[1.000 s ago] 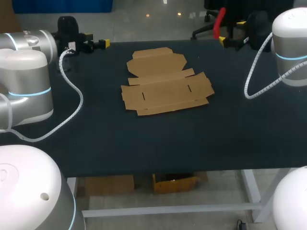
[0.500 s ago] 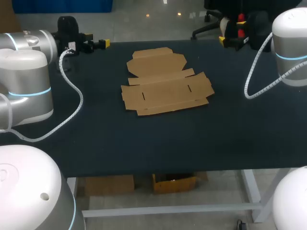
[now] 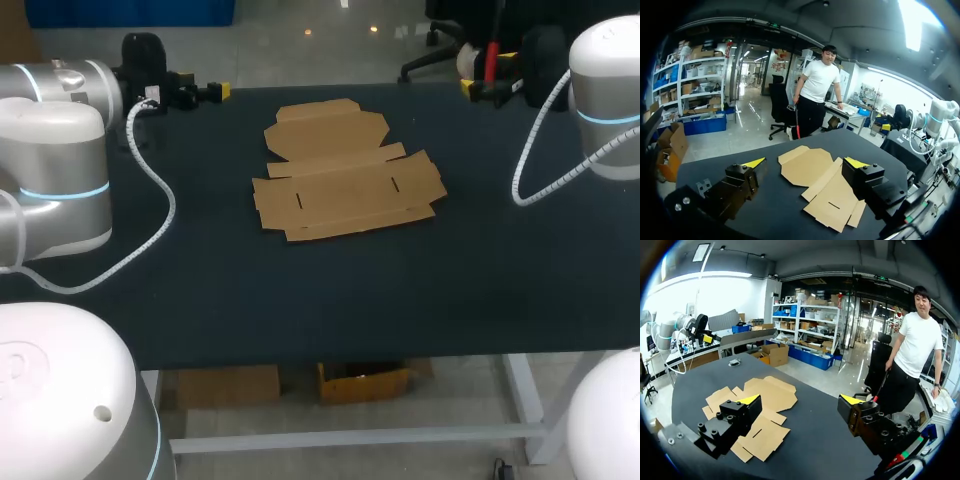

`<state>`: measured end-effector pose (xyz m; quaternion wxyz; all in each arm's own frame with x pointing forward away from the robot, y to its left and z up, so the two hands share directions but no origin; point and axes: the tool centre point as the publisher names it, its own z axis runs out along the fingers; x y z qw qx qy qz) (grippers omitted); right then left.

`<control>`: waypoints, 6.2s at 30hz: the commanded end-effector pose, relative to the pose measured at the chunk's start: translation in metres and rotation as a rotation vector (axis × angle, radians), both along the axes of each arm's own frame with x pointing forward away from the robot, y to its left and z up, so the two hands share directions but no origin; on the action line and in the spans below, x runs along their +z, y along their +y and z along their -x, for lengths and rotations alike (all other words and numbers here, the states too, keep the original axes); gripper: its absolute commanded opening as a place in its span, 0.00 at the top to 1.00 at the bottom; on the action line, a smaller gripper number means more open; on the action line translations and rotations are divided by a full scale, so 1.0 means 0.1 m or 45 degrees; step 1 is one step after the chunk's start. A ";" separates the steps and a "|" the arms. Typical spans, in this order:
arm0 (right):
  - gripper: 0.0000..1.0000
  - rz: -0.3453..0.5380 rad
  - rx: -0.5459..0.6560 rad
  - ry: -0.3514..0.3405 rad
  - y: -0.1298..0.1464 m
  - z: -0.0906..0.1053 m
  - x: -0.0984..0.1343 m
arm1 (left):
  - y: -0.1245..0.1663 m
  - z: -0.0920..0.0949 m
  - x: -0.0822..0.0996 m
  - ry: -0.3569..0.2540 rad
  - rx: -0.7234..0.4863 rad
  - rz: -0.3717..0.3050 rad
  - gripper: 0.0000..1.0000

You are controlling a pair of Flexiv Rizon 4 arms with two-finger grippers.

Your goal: Assemble the packaging by folding the flat box into shape, placing the metal phone stand inside, and closing the box properly

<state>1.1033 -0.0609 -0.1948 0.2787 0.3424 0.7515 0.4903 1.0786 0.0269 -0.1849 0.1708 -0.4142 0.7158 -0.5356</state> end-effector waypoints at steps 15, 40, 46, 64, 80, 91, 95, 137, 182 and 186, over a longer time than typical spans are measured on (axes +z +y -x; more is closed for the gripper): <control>0.00 0.028 -0.112 0.445 -0.27 0.19 0.05 | -0.08 0.15 0.06 0.340 0.031 -0.072 0.00; 0.00 -0.062 -0.186 0.918 -0.41 0.53 -0.57 | -0.23 0.68 -0.33 0.791 0.171 -0.110 0.00; 0.00 -0.062 -0.186 0.918 -0.41 0.53 -0.57 | -0.23 0.68 -0.33 0.791 0.171 -0.110 0.00; 0.00 -0.116 -0.202 1.000 -0.38 0.53 -0.66 | -0.27 0.67 -0.43 0.867 0.251 -0.045 0.00; 0.00 -0.239 -0.259 1.313 -0.33 0.72 -0.92 | -0.31 0.85 -0.73 1.104 0.248 0.073 0.00; 0.00 -0.276 -0.209 1.436 -0.17 0.81 -1.11 | -0.40 0.92 -0.89 1.219 0.112 0.036 0.00; 0.00 -0.289 -0.170 1.488 -0.12 0.80 -1.20 | -0.43 0.91 -0.96 1.264 0.082 0.021 0.00; 0.27 -0.366 0.109 1.559 0.43 0.44 -1.86 | -0.45 0.85 -1.17 1.334 -0.116 0.030 0.00; 0.73 -0.460 0.060 1.648 0.74 0.36 -2.10 | -0.29 0.90 -1.15 1.100 0.108 0.059 0.00; 0.84 -0.467 0.055 1.648 0.74 0.36 -2.12 | -0.30 0.88 -1.20 1.137 0.110 0.025 0.00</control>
